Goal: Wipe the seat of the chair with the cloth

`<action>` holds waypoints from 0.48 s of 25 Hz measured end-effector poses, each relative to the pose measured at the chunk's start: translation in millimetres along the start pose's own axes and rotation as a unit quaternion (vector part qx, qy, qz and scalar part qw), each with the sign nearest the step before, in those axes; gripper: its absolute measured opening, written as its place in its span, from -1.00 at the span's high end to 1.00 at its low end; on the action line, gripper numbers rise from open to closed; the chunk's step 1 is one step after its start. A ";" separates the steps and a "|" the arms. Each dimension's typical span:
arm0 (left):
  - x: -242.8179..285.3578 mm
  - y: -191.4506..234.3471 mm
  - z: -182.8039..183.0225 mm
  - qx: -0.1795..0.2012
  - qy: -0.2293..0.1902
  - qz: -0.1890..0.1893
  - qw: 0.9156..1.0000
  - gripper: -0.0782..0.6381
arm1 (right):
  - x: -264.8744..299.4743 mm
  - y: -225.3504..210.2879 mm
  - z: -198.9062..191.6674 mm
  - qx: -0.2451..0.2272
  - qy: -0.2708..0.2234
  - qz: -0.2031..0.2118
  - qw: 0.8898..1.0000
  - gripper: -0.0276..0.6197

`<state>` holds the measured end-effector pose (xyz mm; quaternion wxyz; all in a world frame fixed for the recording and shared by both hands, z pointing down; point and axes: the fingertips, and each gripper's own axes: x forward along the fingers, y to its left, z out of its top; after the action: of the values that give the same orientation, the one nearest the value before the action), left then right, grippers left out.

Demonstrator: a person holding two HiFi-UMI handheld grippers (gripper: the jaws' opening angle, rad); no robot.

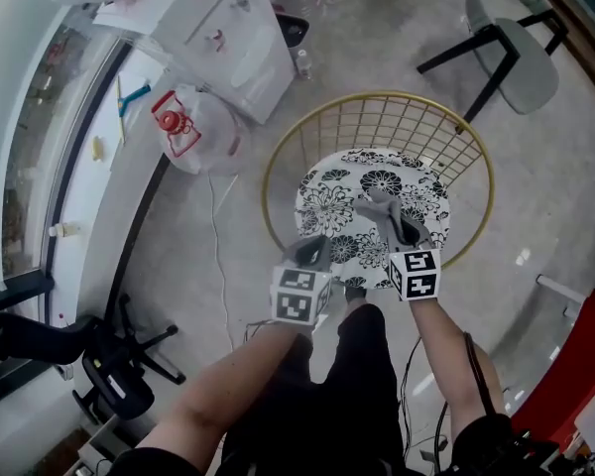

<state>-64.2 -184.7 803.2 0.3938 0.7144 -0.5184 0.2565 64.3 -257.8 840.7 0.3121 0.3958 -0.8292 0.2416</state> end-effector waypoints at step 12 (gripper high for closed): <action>-6.4 107.1 -17.8 -0.058 -0.004 0.048 0.997 0.76 | 139.2 119.2 44.0 0.042 -0.012 0.108 0.993 0.83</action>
<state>-166.5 -182.8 840.0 0.4196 0.6657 -0.5675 0.2422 -114.7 -288.7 890.8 0.2575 0.3191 -0.8599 0.3040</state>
